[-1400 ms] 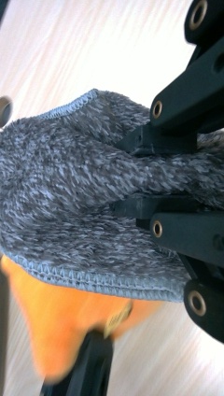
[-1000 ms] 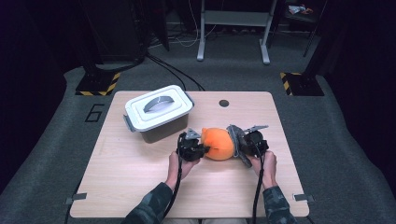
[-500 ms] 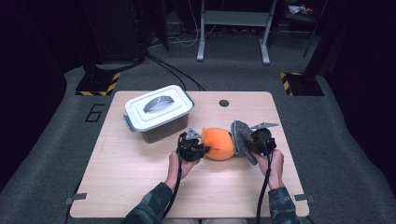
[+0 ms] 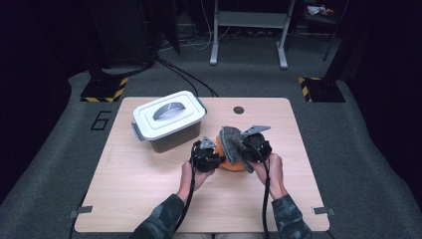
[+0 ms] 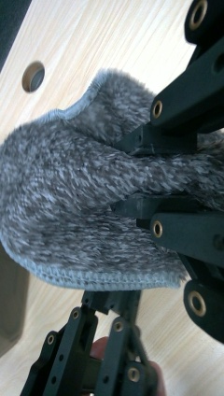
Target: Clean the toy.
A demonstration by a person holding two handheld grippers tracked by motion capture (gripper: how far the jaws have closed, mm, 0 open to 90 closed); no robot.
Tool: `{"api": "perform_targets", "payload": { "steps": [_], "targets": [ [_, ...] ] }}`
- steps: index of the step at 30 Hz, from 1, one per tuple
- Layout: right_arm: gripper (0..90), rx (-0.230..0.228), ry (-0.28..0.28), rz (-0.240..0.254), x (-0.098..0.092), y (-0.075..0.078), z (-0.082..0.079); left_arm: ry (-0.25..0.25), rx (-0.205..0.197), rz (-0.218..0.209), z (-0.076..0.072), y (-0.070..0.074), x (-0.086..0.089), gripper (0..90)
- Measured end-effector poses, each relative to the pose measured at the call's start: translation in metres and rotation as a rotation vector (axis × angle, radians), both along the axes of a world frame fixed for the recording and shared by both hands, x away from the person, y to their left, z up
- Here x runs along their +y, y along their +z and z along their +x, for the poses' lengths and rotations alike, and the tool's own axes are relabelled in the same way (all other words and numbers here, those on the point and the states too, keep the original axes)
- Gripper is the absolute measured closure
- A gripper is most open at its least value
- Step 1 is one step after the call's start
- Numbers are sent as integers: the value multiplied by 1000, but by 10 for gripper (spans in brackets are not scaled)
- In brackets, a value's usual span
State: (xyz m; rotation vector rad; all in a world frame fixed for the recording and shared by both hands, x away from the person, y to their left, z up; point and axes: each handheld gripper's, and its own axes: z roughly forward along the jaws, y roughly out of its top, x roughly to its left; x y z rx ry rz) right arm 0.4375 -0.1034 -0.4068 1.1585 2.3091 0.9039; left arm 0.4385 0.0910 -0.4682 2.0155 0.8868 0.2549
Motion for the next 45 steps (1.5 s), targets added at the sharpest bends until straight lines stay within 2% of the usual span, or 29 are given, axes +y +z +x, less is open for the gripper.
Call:
{"api": "perform_targets", "payload": {
  "steps": [3, 7, 16, 17, 22, 28, 34, 37, 45],
  "targets": [
    [745, 3, 4, -9, 7, -5, 4, -7, 0, 9, 1, 0, 1, 764],
    [751, -8, 11, -46, 7, -9, 4, -5, -3, 10, 1, -1, 0, 765],
    [754, 3, -22, -36, -5, -11, 3, -6, -1, 6, 2, -2, 0, 765],
    [754, 6, -40, -27, -6, -11, 3, -8, 0, 6, 3, -2, 0, 765],
    [753, -1, -56, -33, -14, -15, 3, -7, 3, 6, 3, -3, 1, 765],
    [752, 20, -98, -31, -29, -21, 5, 3, 16, -8, 3, -5, 2, 765],
    [751, 60, -154, -32, -47, -36, 12, 4, 15, -4, 4, -5, 3, 765],
    [751, 94, -175, -36, -54, -45, 17, 5, 17, -4, 5, -6, 4, 764],
    [751, 178, -212, -30, -62, -69, 27, 7, 17, -3, 5, -7, 5, 765]
  ]
}}
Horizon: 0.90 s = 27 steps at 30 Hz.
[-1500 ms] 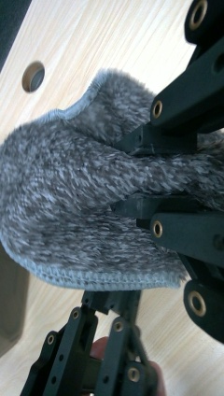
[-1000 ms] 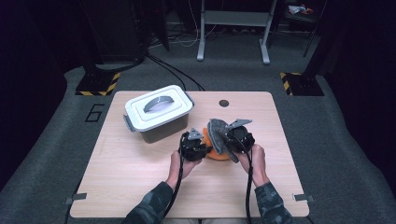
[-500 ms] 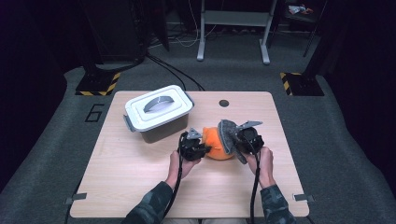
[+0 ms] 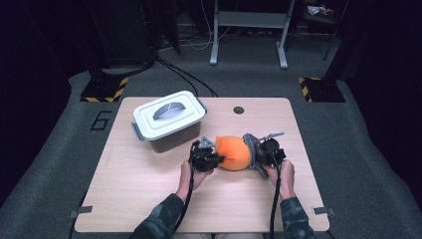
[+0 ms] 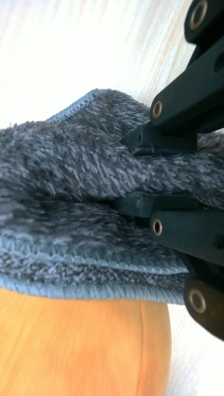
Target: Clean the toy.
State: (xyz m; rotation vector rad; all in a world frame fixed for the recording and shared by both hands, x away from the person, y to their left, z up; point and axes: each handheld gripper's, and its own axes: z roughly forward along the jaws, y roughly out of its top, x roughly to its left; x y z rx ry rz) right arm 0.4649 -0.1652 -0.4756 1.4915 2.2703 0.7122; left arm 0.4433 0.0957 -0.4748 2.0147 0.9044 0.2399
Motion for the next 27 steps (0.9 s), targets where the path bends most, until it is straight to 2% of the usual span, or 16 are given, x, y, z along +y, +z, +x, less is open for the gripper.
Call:
{"api": "perform_targets", "payload": {
  "steps": [5, 9, 10, 11, 15, 18, 19, 21, 24, 26, 27],
  "targets": [
    [751, 19, -8, 7, -5, -9, 4, 0, 1, 1, 0, -1, 2, 765],
    [756, 11, -20, 8, -10, -5, 1, 2, 3, 2, 0, -1, 3, 764],
    [758, 11, -28, 10, -12, -1, -1, 2, 4, 2, 0, -1, 3, 764],
    [759, -7, -27, 9, -14, 4, -3, 1, 6, 4, 0, -1, 3, 764],
    [759, -110, -35, 23, -18, 36, -17, 6, -1, -5, 0, -2, 2, 764],
    [758, -167, 7, 44, -8, 62, -27, 1, -6, 2, 1, -1, 2, 762],
    [757, -183, 29, 50, -3, 67, -28, 5, 3, -8, 0, -2, 1, 761],
    [757, -183, 74, 54, 9, 72, -27, -5, -6, 2, 2, -2, 2, 760],
    [758, -136, 128, 9, 28, 62, -16, -19, -9, 2, 2, -1, 2, 751],
    [758, -113, 132, -24, 36, 53, -10, -25, -8, -2, 2, -1, 3, 723],
    [758, -104, 121, -26, 38, 51, -9, -17, -8, -23, 1, -2, 3, 691]
  ]
}}
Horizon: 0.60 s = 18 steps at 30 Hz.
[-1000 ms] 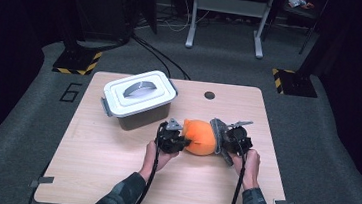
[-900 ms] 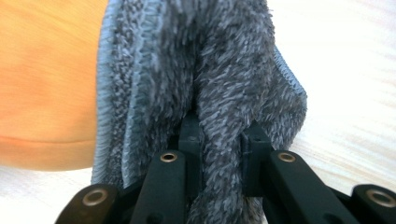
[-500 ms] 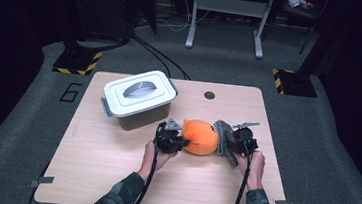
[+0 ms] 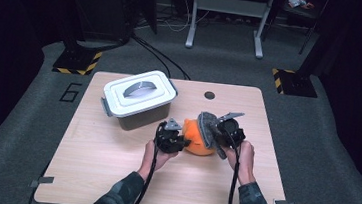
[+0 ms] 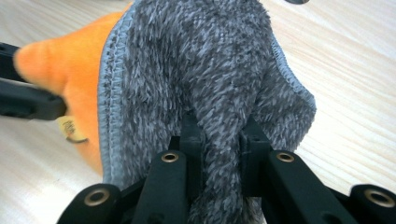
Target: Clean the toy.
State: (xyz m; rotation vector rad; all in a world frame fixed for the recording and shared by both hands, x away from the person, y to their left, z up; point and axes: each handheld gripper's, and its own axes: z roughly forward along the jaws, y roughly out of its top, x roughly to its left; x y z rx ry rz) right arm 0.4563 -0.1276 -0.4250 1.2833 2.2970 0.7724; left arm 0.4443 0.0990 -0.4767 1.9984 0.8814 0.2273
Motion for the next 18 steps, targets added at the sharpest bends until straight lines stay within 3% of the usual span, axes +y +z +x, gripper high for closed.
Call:
{"api": "perform_targets", "payload": {
  "steps": [2, 6, 10, 12, 16, 18],
  "targets": [
    [758, 8, -8, 13, -1, 0, 2, -1, -4, -9, -1, -1, 2, 607],
    [759, 12, -14, 7, -3, -1, 4, -6, -37, 45, -7, -4, 1, 477],
    [758, 9, -18, 7, -4, -1, 5, -10, -53, 66, -8, -7, -5, 434],
    [758, 4, -15, 5, -4, -1, 5, -12, -83, 85, -8, -7, -9, 417],
    [758, 1, -20, 8, -4, -2, 4, -14, -103, 118, -8, -8, -13, 549],
    [758, -1, -18, 14, -5, -2, 3, -6, -102, 108, -7, -9, -14, 652]
  ]
}}
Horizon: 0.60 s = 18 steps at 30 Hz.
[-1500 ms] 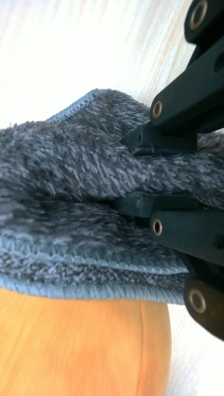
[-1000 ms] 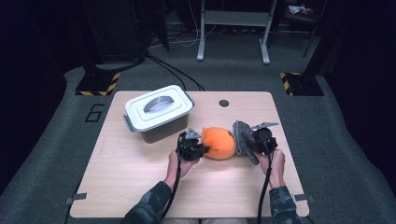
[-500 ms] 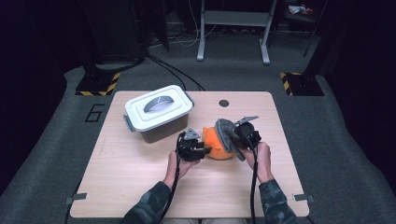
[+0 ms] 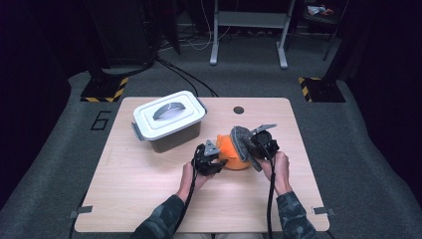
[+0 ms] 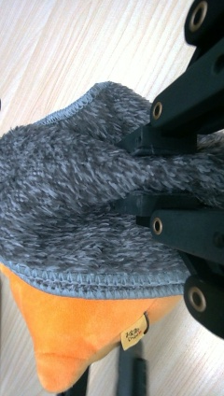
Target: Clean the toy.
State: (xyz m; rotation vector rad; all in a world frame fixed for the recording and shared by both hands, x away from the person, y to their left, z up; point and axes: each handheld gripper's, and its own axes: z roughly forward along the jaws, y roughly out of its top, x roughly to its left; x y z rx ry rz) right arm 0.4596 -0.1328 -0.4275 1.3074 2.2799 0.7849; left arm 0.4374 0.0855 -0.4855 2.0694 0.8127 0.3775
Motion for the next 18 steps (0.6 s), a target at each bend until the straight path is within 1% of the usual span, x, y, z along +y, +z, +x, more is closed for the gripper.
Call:
{"api": "perform_targets", "payload": {
  "steps": [3, 4, 5, 6, 7, 8, 10, 12, 13, 14, 15, 18],
  "targets": [
    [758, -11, -7, 5, -1, 0, -1, 4, 8, -16, 1, 1, 0, 759],
    [758, -14, -11, 8, -2, 1, -1, 5, 13, -17, 1, 2, 1, 779],
    [757, -20, -13, 13, -3, 2, -2, 4, 9, -22, 2, 3, 0, 792],
    [757, -23, -20, 17, -4, 2, -2, 2, 15, -27, 2, 4, 0, 803],
    [757, -26, -27, 19, -5, 3, -3, 10, 21, -35, 2, 5, 0, 810],
    [757, -27, -32, 24, -6, 5, -4, 6, 25, -42, 1, 6, 0, 814],
    [757, -46, -32, 23, -10, 7, -7, 4, 35, -65, 0, 8, 0, 823],
    [757, -53, -48, 33, -12, 11, -10, 2, 42, -84, -1, 11, 1, 828],
    [757, -60, -52, 33, -13, 13, -12, 3, 46, -86, -1, 13, 0, 829],
    [757, -63, -54, 39, -13, 16, -14, 5, 40, -93, -1, 15, 1, 831],
    [757, -73, -50, 40, -14, 19, -16, 8, 50, -112, -1, 16, 1, 831],
    [757, -89, -32, 36, -11, 28, -24, 10, 69, -139, -1, 23, 3, 832]
  ]
}}
